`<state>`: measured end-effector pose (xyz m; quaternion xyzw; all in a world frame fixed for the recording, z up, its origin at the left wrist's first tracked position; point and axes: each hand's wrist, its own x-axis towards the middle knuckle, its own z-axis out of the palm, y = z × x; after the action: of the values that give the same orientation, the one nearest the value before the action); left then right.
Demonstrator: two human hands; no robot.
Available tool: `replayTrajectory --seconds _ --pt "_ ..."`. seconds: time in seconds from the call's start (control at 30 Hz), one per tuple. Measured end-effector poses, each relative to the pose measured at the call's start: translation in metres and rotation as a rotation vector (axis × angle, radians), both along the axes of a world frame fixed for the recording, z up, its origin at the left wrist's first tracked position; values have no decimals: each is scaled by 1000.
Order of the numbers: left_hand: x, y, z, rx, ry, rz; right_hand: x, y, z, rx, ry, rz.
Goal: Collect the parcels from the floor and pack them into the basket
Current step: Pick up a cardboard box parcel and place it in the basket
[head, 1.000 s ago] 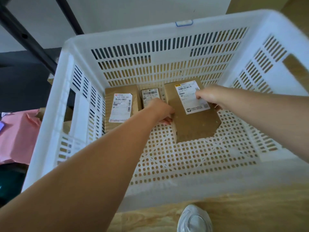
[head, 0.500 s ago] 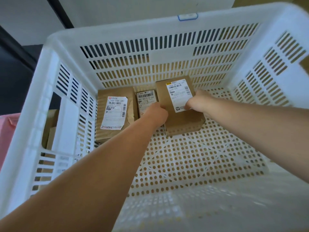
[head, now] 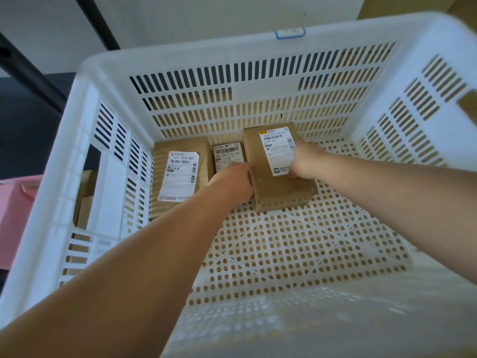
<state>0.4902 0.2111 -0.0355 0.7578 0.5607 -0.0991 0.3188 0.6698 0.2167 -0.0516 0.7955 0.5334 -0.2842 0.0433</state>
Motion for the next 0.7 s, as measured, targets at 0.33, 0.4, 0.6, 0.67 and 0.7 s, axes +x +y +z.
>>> replayTrajectory --seconds 0.33,0.4,0.6,0.67,0.7 --pt "-47 -16 42 165 37 80 -46 6 43 -39 -160 227" --pt "-61 -19 55 210 39 90 -67 13 59 18 -143 278" --pt "-115 -45 108 518 60 104 -129 3 113 126 -40 375" --pt "-135 -51 127 629 76 135 -145 -6 130 137 -21 414" --pt "-146 -53 136 675 74 165 -152 -11 139 150 -24 428"
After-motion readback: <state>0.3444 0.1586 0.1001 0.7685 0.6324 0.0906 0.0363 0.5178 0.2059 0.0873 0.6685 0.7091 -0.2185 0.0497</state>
